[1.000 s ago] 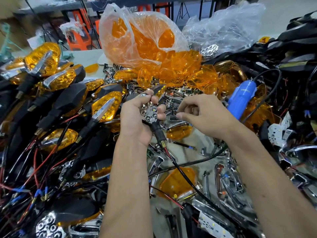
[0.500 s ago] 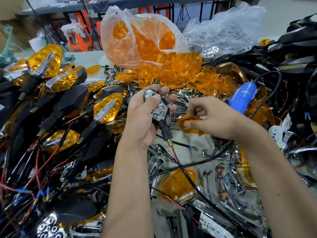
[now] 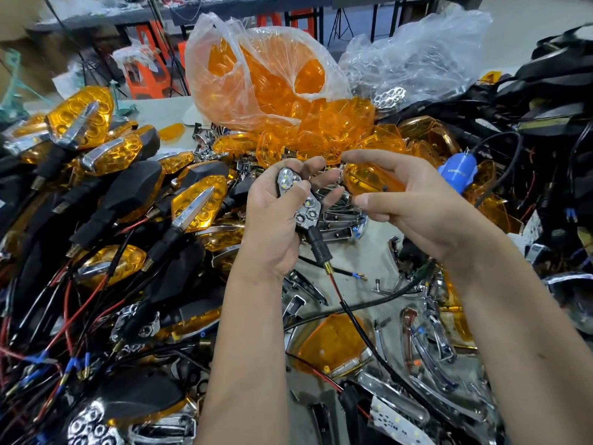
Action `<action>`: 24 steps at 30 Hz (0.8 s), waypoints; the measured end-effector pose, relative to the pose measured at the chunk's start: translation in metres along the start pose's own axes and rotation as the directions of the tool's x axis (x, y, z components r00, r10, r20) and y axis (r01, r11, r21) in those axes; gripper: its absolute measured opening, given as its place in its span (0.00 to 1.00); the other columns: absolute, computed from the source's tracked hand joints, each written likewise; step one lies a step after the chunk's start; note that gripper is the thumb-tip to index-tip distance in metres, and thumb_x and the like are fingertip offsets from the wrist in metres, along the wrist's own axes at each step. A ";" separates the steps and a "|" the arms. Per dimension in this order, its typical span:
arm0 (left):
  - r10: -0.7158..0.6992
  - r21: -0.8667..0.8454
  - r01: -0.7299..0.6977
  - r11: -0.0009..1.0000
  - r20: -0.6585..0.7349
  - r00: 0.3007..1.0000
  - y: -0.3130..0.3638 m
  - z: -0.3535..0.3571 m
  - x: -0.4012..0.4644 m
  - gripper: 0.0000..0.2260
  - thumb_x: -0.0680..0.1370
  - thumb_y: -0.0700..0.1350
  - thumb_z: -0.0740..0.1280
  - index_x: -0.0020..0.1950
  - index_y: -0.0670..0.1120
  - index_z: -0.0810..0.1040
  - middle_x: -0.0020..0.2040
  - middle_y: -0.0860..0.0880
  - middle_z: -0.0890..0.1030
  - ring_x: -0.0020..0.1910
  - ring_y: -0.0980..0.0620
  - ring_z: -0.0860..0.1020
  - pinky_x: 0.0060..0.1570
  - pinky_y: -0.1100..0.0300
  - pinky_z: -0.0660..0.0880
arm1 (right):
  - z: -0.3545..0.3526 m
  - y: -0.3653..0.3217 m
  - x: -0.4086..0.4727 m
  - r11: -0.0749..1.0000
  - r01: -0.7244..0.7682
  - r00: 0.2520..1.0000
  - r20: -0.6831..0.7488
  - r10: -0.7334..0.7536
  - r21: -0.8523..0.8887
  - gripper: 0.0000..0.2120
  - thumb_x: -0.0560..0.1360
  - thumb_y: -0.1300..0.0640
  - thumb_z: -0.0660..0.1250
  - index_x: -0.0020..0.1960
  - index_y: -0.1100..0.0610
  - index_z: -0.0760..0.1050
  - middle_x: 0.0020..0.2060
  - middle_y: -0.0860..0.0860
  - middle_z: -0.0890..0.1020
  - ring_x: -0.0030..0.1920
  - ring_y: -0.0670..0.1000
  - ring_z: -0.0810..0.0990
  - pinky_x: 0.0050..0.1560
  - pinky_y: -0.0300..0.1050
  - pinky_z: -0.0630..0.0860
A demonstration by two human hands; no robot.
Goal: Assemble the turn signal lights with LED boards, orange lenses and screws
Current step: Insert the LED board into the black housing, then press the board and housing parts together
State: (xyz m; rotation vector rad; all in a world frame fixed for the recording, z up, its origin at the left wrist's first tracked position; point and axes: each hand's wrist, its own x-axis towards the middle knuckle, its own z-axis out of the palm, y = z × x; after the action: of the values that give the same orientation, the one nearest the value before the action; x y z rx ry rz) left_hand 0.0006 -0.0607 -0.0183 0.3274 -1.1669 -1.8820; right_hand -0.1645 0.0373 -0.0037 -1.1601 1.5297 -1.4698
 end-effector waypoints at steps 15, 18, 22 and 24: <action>-0.184 -0.010 0.184 0.983 -0.106 0.977 -0.009 -0.003 0.004 0.12 0.83 0.27 0.56 0.53 0.41 0.74 0.55 0.41 0.86 0.56 0.41 0.85 0.60 0.44 0.82 | 0.004 0.001 0.001 0.985 0.169 0.969 -0.179 -0.171 -0.027 0.20 0.74 0.57 0.78 0.65 0.56 0.81 0.35 0.40 0.83 0.30 0.37 0.76 0.36 0.28 0.70; -0.212 -0.066 0.206 0.976 -0.093 0.973 -0.009 -0.003 0.004 0.11 0.83 0.27 0.57 0.54 0.41 0.74 0.55 0.41 0.86 0.53 0.41 0.85 0.58 0.46 0.83 | 0.003 -0.001 -0.002 0.974 0.208 0.975 -0.096 -0.199 0.094 0.21 0.74 0.64 0.77 0.66 0.57 0.81 0.27 0.41 0.76 0.22 0.42 0.70 0.27 0.31 0.66; -0.250 -0.048 0.246 0.968 -0.122 0.961 -0.009 -0.003 0.004 0.13 0.82 0.28 0.60 0.50 0.43 0.79 0.52 0.39 0.84 0.49 0.42 0.84 0.50 0.50 0.84 | 0.002 0.000 -0.004 0.978 0.206 0.977 0.051 -0.207 0.028 0.21 0.74 0.61 0.78 0.65 0.56 0.81 0.25 0.41 0.75 0.23 0.42 0.70 0.27 0.32 0.66; -0.262 -0.028 0.261 0.965 -0.125 0.957 -0.008 -0.004 0.004 0.13 0.82 0.29 0.60 0.50 0.44 0.80 0.52 0.39 0.83 0.46 0.44 0.83 0.44 0.53 0.83 | 0.004 0.001 -0.005 0.975 0.222 0.972 0.076 -0.222 -0.002 0.22 0.74 0.65 0.77 0.67 0.60 0.80 0.27 0.37 0.79 0.25 0.38 0.77 0.29 0.25 0.69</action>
State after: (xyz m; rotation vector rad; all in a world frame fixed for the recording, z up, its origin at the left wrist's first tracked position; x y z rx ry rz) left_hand -0.0034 -0.0644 -0.0258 0.6128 -1.0666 -2.0605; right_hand -0.1589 0.0400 -0.0056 -1.4144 1.3936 -1.5446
